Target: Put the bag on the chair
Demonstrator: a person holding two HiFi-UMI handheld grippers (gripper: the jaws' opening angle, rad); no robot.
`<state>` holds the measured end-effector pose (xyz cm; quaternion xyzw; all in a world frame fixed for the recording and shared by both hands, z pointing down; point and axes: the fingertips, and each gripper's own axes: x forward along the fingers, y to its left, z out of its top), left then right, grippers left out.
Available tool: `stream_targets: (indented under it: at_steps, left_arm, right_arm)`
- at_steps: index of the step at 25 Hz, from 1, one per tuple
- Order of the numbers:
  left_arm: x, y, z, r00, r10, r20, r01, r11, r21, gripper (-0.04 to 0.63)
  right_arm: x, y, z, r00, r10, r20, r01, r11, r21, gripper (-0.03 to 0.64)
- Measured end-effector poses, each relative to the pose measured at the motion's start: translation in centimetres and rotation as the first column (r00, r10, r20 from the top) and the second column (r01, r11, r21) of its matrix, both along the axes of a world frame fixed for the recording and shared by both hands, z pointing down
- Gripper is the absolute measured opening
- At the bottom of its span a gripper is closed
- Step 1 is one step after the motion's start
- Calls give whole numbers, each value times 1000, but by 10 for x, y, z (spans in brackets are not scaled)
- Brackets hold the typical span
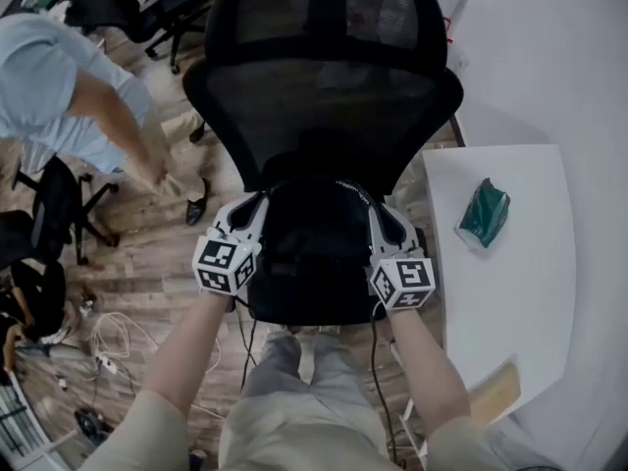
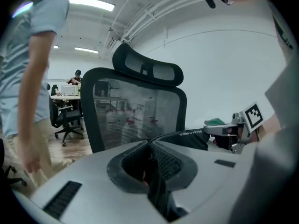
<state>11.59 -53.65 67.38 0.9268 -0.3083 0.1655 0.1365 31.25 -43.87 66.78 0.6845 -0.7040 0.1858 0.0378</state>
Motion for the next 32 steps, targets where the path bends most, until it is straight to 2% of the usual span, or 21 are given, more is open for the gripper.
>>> stream_targets:
  at_steps: [8, 16, 20, 23, 25, 27, 29, 30, 32]
  left_arm:
    - [6, -3, 77, 998, 37, 45, -35, 998, -60, 48]
    - [8, 14, 153, 990, 72, 125, -53, 987, -151, 49]
    - [3, 16, 172, 994, 51, 100, -32, 982, -184, 51]
    - [-1, 15, 177, 992, 53, 114, -30, 980, -197, 64]
    - [-4, 15, 179, 991, 55, 123, -28, 976, -214, 71]
    - [-8, 17, 180, 992, 59, 116, -27, 966, -259, 91]
    - [-13, 19, 178, 991, 64, 119, -25, 953, -303, 151]
    - [-16, 21, 176, 990, 68, 123, -26, 948, -316, 198]
    - [-21, 25, 168, 989, 73, 131, -28, 948, -317, 218]
  right_arm:
    - [3, 4, 80, 995, 78, 66, -69, 990, -126, 58]
    - [3, 26, 159, 990, 123, 69, -97, 950, -297, 63]
    - [0, 36, 176, 991, 103, 82, -75, 953, -292, 64]
    - [0, 37, 182, 992, 94, 86, -63, 948, -313, 70]
    - [-2, 37, 183, 994, 81, 73, -51, 939, -341, 92]
    - [-5, 38, 182, 996, 64, 54, -39, 926, -375, 158]
    - [-8, 40, 177, 999, 46, 27, -32, 914, -403, 237]
    - [-10, 42, 173, 999, 40, 13, -31, 909, -415, 255]
    - [-11, 45, 163, 999, 35, -3, -33, 902, -430, 268]
